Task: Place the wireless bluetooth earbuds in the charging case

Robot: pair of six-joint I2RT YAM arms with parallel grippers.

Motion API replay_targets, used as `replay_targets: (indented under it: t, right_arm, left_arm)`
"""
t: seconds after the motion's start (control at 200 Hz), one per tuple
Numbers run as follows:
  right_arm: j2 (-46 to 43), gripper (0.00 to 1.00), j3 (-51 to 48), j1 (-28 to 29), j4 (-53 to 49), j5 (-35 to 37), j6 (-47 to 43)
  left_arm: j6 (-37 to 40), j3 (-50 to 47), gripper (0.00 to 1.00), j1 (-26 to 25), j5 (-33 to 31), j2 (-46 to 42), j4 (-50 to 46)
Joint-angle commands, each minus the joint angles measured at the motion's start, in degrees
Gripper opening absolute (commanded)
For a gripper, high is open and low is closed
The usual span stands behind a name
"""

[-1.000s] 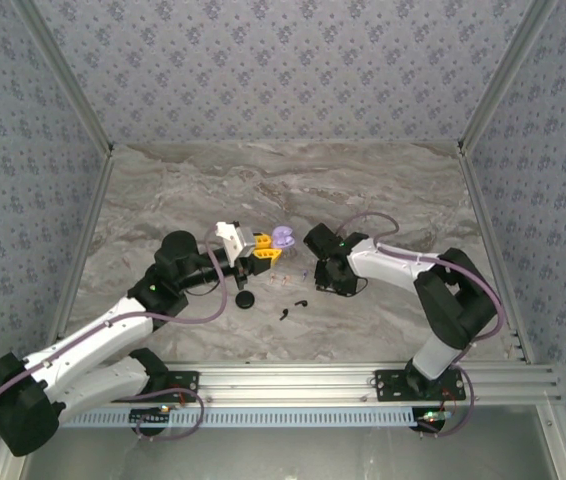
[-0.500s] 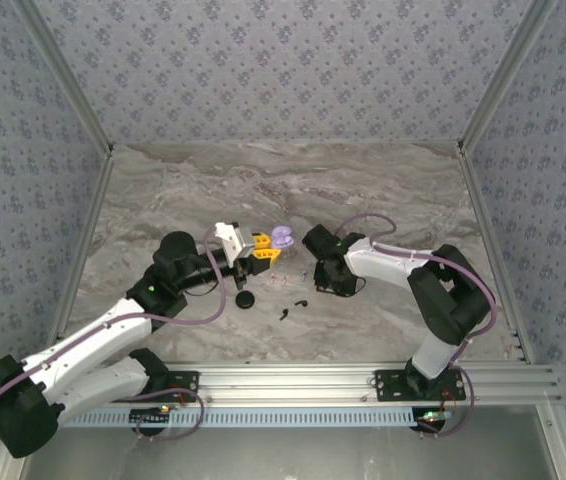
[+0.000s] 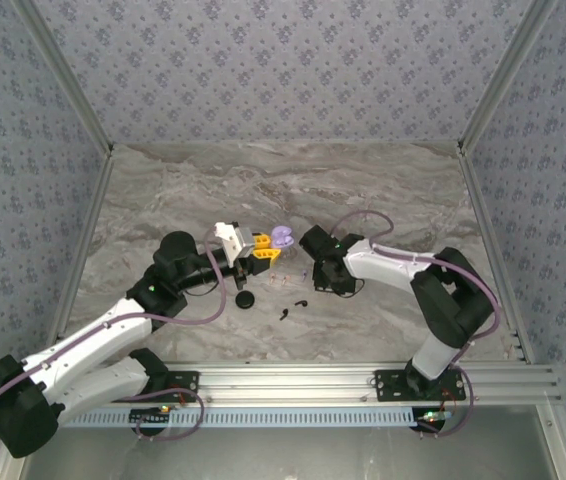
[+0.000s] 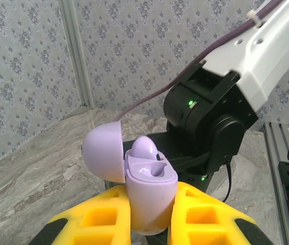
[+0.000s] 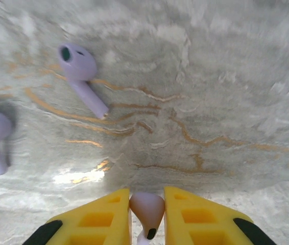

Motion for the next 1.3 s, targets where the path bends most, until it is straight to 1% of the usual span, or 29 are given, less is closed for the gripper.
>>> replay_targets:
  t: [0.0,0.1,0.195,0.215,0.275,0.33,0.345,0.38,0.525,0.645,0.775,0.919,1.099,1.294]
  right_arm:
    - [-7.1,0.22,1.4,0.4,-0.6,5.5,-3.3]
    - [-13.1,0.21,0.7,0.5,-0.4,7.3,-5.6]
    - [-20.3,0.21,-0.5,0.6,0.7,7.4,-8.3]
    - [-22.2,0.21,-0.9,0.6,2.4,7.2,-9.0]
    - [-27.1,0.21,-1.6,0.6,4.5,6.2,-11.2]
    - [-31.3,0.21,-1.8,0.7,5.9,5.2,-11.5]
    - [-32.3,0.21,-1.8,0.6,6.2,4.9,-13.4]
    - [-34.7,0.21,-1.8,0.6,7.1,4.0,-14.6]
    - [-41.0,0.21,-1.0,1.0,11.8,-0.6,-17.1]
    - [-41.3,0.21,1.0,2.7,14.5,-3.4,-18.8]
    - [-39.3,0.21,4.3,5.5,14.7,-2.2,-20.5]
    - [-36.9,0.21,6.2,7.0,16.8,-3.2,-21.1]
    - [-34.9,0.21,6.8,9.5,19.4,-2.0,-21.3]
    - [-33.0,0.21,6.7,10.6,20.1,-1.7,-21.1]
  left_arm:
    - [-1.6,0.4,0.0,-0.1,-0.2,0.9,3.3]
    - [-3.7,0.4,0.0,-0.2,-0.1,2.4,5.8]
    - [-5.8,0.7,0.0,-0.2,0.2,3.9,7.7]
    - [-6.2,0.8,0.0,-0.2,0.3,4.2,8.0]
    - [-7.3,0.9,0.0,-0.1,0.5,5.0,8.7]
    - [-8.0,1.0,0.0,-0.2,0.6,5.8,9.1]
    - [-8.2,1.1,0.0,-0.2,0.6,6.0,9.2]
    - [-8.7,1.1,0.0,-0.2,0.8,6.4,9.3]
    - [-9.0,1.1,0.0,-0.2,2.5,8.3,8.9]
    - [-9.1,0.9,0.0,-0.2,3.9,9.4,9.0]
    - [-9.4,1.2,0.0,-0.1,5.4,10.5,8.8]
    - [-9.3,1.4,0.0,-0.2,5.6,10.9,8.8]
    - [-9.2,1.2,0.0,-0.2,5.4,10.7,8.6]
    - [-9.6,1.0,0.0,-0.2,5.2,10.6,9.2]
